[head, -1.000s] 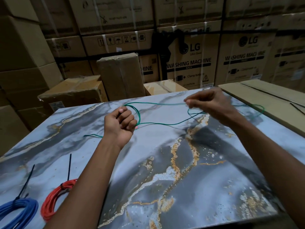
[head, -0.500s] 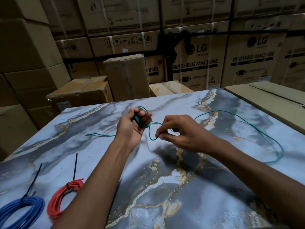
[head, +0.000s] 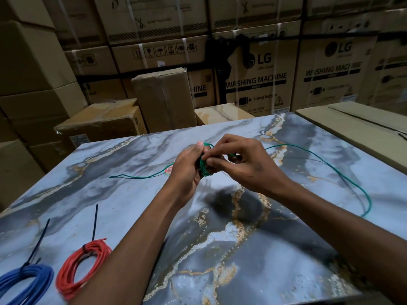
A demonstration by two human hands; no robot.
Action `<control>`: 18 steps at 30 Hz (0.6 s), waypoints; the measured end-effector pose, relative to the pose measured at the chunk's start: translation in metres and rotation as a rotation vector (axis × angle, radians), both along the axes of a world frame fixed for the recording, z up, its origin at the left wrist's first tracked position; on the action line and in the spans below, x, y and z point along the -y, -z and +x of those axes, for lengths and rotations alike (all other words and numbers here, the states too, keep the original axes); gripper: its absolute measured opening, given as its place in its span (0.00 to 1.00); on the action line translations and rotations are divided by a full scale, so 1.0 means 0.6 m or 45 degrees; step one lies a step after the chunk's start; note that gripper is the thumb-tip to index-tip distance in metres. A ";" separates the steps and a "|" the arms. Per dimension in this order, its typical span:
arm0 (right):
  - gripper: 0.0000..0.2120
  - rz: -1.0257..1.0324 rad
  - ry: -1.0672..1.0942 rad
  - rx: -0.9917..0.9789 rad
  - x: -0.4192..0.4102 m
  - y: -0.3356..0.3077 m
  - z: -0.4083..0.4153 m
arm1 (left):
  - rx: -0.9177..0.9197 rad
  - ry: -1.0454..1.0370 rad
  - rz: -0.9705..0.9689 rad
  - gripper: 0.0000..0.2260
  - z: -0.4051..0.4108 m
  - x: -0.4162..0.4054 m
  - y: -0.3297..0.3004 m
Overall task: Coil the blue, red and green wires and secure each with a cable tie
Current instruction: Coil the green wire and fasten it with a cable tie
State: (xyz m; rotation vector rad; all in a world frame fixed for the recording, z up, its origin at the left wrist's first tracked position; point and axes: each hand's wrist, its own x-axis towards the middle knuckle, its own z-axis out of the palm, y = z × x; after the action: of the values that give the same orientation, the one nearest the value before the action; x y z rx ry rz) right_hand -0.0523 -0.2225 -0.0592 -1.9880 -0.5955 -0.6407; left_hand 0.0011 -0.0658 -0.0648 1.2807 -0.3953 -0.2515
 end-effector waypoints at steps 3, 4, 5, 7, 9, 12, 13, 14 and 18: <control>0.07 -0.021 0.043 0.033 0.005 0.003 0.006 | 0.033 0.026 0.051 0.18 -0.006 0.003 -0.002; 0.08 -0.004 0.047 0.037 0.007 0.003 0.007 | 0.045 0.041 0.061 0.17 -0.008 0.004 -0.002; 0.08 0.016 0.049 0.043 0.009 0.002 0.006 | 0.052 0.057 0.067 0.16 -0.010 0.004 -0.002; 0.08 0.049 0.056 0.062 0.012 0.000 0.004 | 0.069 0.065 0.076 0.16 -0.014 0.005 -0.003; 0.08 0.088 0.062 0.089 0.014 -0.002 0.003 | 0.085 0.084 0.096 0.17 -0.019 0.005 -0.005; 0.07 0.139 0.110 0.128 0.018 -0.005 0.007 | 0.110 0.141 0.142 0.18 -0.023 0.003 -0.004; 0.07 0.155 0.136 0.130 0.021 -0.005 0.008 | 0.112 0.150 0.142 0.18 -0.022 0.002 -0.004; 0.06 0.173 0.156 0.128 0.024 -0.005 0.009 | 0.110 0.160 0.129 0.18 -0.021 0.002 -0.004; 0.07 0.190 0.183 0.104 0.034 -0.004 0.012 | 0.057 0.204 0.066 0.17 -0.017 0.002 -0.006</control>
State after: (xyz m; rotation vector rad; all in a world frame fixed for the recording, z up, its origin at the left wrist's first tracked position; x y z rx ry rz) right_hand -0.0450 -0.2429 -0.0569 -1.8826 -0.4428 -0.8335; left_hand -0.0091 -0.0671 -0.0610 1.3086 -0.5337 -0.3704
